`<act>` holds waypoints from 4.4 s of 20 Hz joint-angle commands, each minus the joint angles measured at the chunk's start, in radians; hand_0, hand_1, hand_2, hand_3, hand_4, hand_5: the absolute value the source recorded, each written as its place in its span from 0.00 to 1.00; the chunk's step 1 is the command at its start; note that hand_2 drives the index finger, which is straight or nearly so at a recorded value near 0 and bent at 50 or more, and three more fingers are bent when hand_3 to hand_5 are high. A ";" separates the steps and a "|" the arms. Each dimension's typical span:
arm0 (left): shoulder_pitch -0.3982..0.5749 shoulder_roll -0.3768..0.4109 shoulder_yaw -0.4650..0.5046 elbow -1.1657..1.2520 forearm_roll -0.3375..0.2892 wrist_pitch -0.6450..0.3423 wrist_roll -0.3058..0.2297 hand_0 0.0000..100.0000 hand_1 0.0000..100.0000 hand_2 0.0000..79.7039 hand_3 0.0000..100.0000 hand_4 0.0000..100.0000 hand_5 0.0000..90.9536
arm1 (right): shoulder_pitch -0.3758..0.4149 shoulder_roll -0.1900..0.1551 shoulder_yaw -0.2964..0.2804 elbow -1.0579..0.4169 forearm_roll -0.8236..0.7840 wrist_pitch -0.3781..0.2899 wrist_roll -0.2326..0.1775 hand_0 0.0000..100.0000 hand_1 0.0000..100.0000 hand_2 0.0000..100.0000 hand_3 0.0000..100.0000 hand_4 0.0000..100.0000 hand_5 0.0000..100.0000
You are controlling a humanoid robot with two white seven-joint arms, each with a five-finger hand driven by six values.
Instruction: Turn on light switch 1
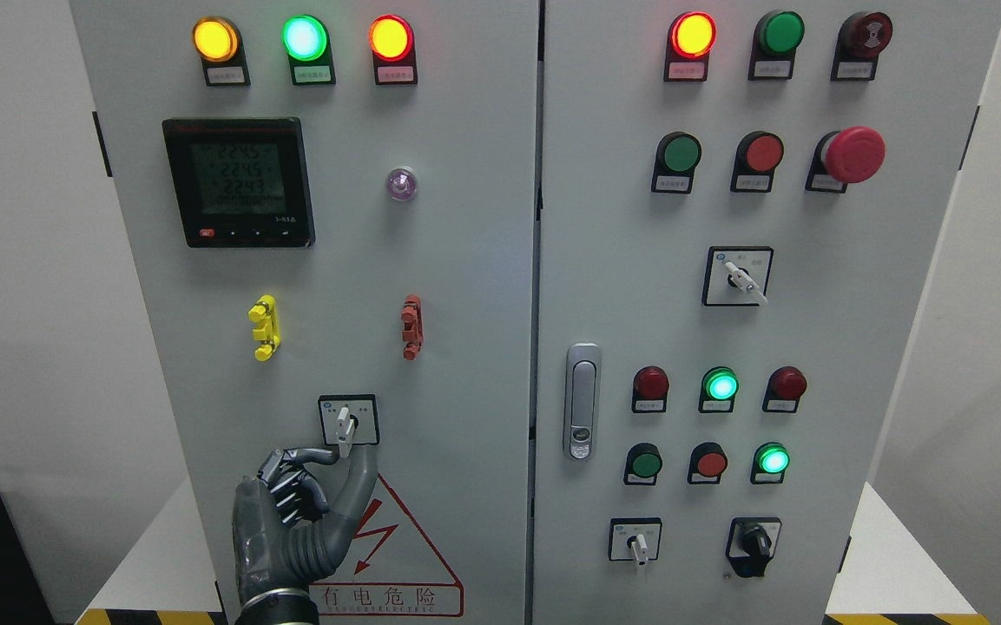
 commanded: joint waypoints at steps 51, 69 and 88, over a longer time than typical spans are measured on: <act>-0.056 -0.011 0.013 -0.002 0.009 0.082 -0.005 0.10 0.61 0.76 1.00 1.00 0.96 | 0.000 0.000 0.000 0.000 -0.001 -0.001 -0.001 0.05 0.00 0.00 0.00 0.00 0.00; -0.058 -0.011 0.012 0.000 0.009 0.084 -0.006 0.15 0.58 0.77 1.00 1.00 0.96 | 0.000 0.000 0.000 0.000 -0.001 -0.001 0.000 0.05 0.00 0.00 0.00 0.00 0.00; -0.059 -0.011 0.012 0.003 0.008 0.084 -0.009 0.23 0.57 0.77 1.00 1.00 0.96 | 0.000 0.000 0.000 0.000 0.000 -0.001 0.000 0.05 0.00 0.00 0.00 0.00 0.00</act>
